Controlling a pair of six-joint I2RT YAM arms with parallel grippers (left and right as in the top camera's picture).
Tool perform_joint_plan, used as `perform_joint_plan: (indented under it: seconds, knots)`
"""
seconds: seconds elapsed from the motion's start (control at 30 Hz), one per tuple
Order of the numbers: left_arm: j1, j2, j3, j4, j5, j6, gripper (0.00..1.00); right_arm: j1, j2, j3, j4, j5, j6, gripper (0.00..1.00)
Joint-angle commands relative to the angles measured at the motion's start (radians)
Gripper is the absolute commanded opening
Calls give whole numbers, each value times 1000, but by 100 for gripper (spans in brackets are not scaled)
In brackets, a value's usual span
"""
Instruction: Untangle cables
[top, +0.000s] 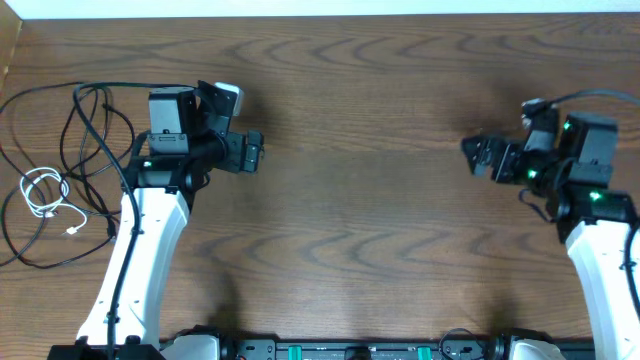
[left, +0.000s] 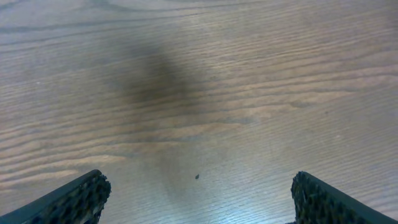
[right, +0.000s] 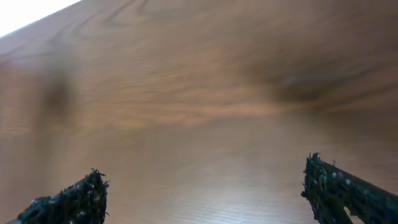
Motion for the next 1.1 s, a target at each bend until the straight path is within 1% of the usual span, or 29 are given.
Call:
perform_joint_plan:
  seconds: [0.0,0.13,0.33,1.07]
  knots:
    - [-3,-16,-4,-3,5,13,95,0,-14,67,-32,245,-86,99]
    - [-3,-16,-4,-3,5,14,95,0,-12,70,-41,318,-86,99]
    - [-3,-16,-4,-3,5,14,95,0,-11,69,-77,318,-86,99]
    - [-3,-16,-4,-3,5,14,95,0,-11,69,-78,318,-86,99]
